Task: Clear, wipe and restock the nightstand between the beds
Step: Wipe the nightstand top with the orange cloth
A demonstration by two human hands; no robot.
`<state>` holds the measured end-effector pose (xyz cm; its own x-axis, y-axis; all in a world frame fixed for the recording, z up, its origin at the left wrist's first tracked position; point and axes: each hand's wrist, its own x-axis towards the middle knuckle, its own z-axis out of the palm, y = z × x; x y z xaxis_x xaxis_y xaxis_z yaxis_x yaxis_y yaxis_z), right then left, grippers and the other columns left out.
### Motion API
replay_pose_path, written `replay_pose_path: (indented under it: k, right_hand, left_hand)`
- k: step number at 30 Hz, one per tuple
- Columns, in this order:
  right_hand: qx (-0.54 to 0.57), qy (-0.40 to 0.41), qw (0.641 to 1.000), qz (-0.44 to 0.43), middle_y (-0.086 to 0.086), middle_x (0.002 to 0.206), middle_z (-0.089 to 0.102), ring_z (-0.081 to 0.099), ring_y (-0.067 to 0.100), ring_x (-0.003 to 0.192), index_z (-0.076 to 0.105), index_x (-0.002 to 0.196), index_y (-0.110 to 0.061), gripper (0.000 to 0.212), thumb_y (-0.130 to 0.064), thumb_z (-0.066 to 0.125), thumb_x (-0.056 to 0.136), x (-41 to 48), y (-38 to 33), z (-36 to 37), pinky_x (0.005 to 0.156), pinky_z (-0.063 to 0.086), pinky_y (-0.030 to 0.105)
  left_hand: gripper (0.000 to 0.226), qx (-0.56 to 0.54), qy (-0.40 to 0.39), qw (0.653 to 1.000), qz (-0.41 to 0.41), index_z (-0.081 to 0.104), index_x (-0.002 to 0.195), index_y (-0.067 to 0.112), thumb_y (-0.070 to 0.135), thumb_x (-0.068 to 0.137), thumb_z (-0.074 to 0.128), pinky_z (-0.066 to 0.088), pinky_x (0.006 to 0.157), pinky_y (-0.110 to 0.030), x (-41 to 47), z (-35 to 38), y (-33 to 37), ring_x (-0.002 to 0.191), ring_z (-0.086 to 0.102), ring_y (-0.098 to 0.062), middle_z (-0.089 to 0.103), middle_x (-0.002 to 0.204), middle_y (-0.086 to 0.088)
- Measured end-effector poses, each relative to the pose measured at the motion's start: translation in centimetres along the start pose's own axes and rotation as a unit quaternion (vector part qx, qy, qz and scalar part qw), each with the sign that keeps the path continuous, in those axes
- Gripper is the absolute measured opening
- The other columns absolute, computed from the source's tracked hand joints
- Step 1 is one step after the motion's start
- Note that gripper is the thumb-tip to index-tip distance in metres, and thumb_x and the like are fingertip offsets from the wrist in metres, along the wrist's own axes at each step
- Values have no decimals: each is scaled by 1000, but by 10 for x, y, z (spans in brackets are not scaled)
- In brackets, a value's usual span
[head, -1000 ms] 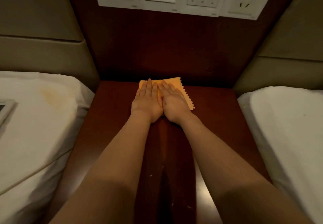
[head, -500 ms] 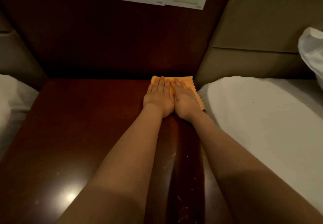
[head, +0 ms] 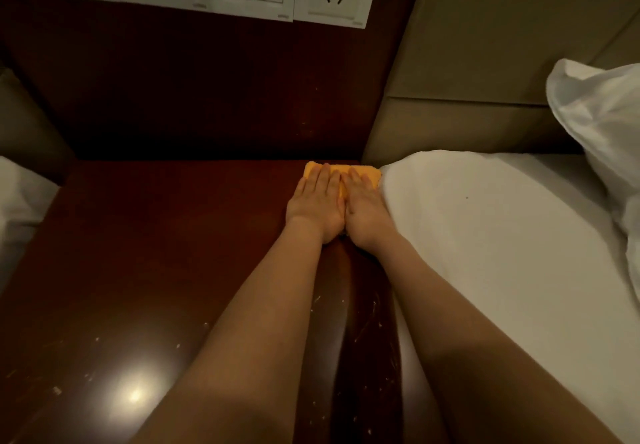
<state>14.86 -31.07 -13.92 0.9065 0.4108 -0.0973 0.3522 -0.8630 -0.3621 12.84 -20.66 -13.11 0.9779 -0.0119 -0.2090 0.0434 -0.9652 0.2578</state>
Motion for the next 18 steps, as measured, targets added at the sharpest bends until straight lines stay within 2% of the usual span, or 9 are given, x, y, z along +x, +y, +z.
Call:
replay_pose_path:
  k: [12, 18]
  right_hand:
    - [-11, -20, 1000, 0, 6, 160, 1, -5, 18, 148, 6, 151, -10, 51, -22, 22, 103, -73, 0, 9, 118, -7, 27]
    - [2, -22, 1000, 21, 6, 160, 0, -4, 19, 148, 5, 151, -12, 53, -23, 25, 103, -116, -3, 15, 120, -3, 29]
  left_hand:
    - [55, -4, -37, 999, 1, -9, 150, 14, 33, 102, 9, -8, 119, -33, -68, 17, 24, 146, -16, -16, -18, 158, -3]
    - [55, 6, -52, 999, 0, -12, 150, 15, 34, 102, 7, -9, 119, -35, -107, 27, 37, 145, -19, -17, -21, 157, -3]
